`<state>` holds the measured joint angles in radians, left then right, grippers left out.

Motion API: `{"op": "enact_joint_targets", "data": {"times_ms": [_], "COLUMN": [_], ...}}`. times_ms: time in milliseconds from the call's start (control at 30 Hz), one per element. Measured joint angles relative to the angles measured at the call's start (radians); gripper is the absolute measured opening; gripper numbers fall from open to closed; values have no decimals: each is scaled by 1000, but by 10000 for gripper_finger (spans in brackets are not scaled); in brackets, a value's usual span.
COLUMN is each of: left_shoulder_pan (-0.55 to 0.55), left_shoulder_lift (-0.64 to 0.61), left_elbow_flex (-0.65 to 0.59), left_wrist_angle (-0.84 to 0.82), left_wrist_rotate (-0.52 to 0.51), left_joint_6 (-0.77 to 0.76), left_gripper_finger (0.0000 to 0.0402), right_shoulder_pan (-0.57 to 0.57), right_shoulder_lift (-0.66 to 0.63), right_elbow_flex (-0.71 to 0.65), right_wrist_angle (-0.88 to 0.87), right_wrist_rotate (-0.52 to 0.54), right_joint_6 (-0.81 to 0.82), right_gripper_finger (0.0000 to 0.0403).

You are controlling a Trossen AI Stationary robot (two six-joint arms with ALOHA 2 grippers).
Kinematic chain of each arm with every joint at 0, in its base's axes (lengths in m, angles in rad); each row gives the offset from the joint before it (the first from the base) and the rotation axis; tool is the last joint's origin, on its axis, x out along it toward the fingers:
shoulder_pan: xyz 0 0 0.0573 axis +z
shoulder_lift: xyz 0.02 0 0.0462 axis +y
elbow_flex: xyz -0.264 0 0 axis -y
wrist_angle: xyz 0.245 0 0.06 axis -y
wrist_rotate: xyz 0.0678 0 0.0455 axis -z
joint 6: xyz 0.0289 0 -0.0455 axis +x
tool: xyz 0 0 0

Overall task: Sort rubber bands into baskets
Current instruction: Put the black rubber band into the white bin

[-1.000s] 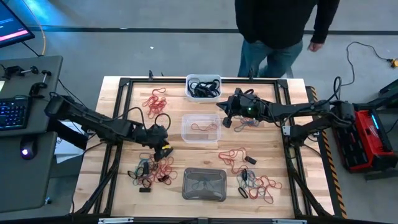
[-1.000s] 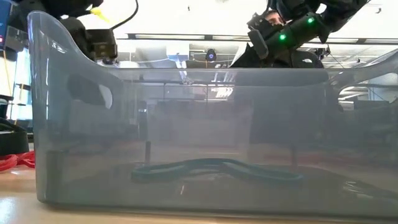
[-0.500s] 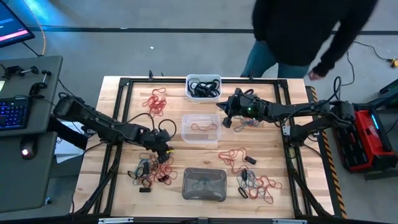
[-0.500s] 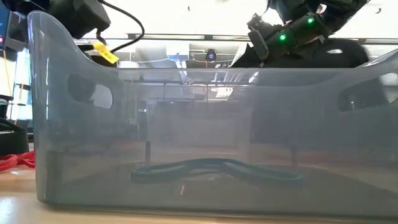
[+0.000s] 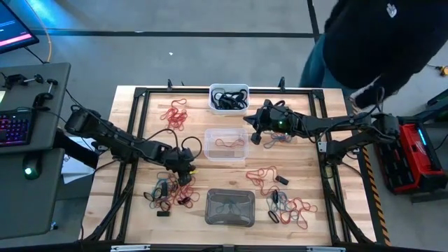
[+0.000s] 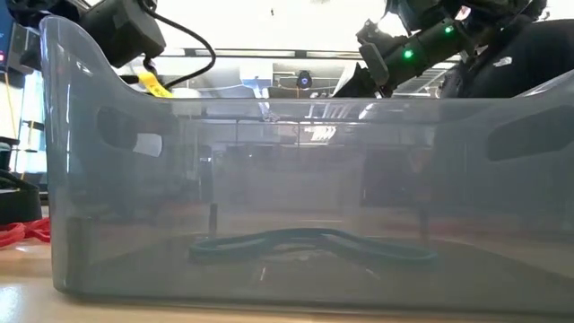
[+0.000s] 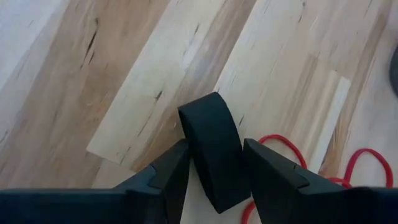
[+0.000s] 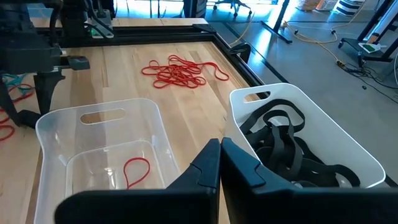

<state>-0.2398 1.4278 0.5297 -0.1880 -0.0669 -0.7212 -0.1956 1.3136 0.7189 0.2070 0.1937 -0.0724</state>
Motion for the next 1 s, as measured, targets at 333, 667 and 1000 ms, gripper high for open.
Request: {"op": "enact_joint_targets", "data": {"times_ms": [333,667,1000], "left_shoulder_pan": [42,255,488], "left_shoulder_lift": [-39,-68,-68], "left_elbow_flex": [-3,72,324], "left_wrist_angle": [8,-30,-178], "left_wrist_rotate": [7,28,-59], "left_joint_6": [109,336,704], "left_gripper_finger": [12,3,1], "right_shoulder_pan": [0,0,0], "right_shoulder_lift": [0,0,0], "right_elbow_flex": [0,0,0], "right_wrist_angle": [0,-1,-6], "right_wrist_rotate": [0,0,0], "right_joint_6": [-14,-14,-14], "right_gripper_finger": [0,0,0]}}
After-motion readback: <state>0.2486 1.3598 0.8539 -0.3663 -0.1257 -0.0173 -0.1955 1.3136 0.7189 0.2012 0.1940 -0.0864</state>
